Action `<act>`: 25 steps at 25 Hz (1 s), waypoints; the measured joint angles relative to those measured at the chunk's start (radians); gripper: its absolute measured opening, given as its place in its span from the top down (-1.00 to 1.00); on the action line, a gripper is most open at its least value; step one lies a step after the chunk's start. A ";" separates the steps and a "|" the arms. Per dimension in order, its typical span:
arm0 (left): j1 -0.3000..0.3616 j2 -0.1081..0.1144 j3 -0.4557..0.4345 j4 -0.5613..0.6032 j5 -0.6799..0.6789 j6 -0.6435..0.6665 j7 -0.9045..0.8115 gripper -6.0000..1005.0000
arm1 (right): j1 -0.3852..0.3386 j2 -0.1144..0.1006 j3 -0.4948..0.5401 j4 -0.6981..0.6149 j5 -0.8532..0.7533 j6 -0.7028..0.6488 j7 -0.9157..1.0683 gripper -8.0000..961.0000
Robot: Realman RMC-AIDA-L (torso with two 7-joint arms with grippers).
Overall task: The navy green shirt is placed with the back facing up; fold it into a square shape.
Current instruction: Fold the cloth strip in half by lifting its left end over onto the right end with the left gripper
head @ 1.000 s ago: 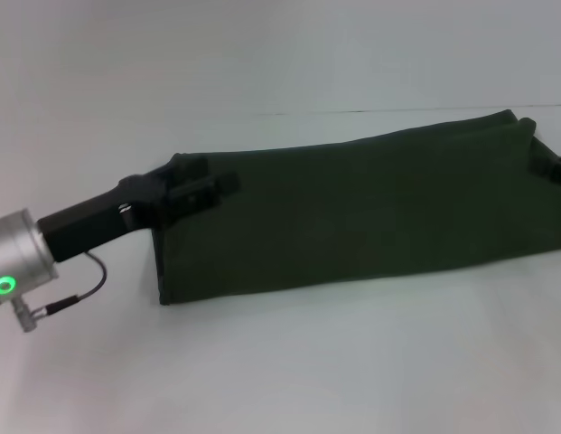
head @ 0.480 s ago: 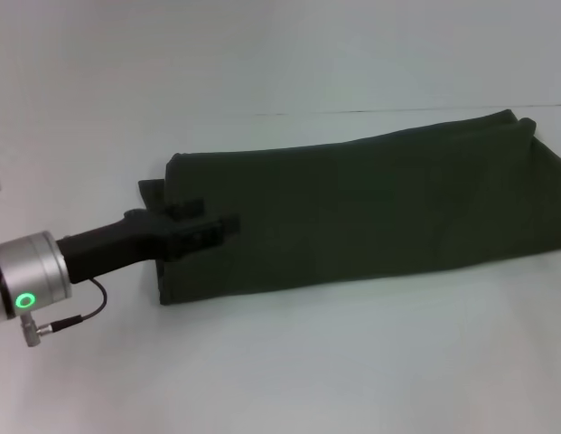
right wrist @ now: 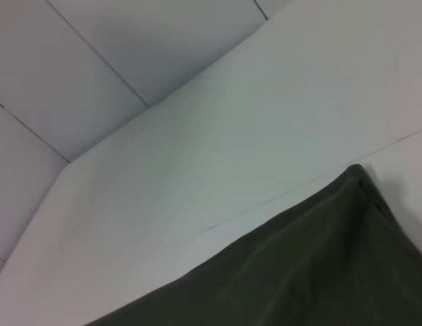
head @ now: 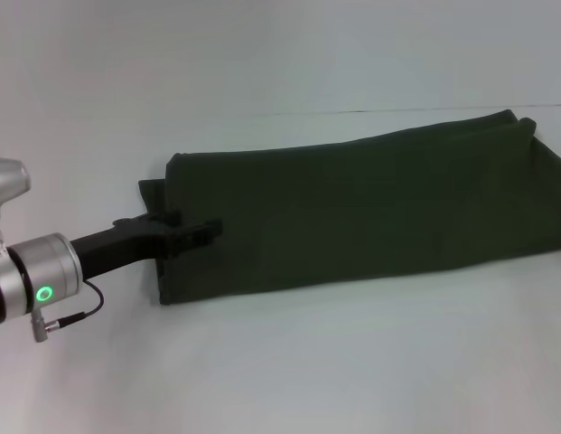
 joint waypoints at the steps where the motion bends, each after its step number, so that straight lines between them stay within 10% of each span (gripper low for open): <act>1: -0.003 0.000 0.004 -0.008 -0.001 -0.024 0.000 -0.68 | 0.002 0.000 -0.001 0.000 0.000 0.002 0.003 -0.43; 25: -0.032 -0.002 0.043 -0.075 -0.005 -0.197 0.009 -0.58 | 0.014 0.005 -0.008 0.009 -0.004 0.025 0.004 -0.43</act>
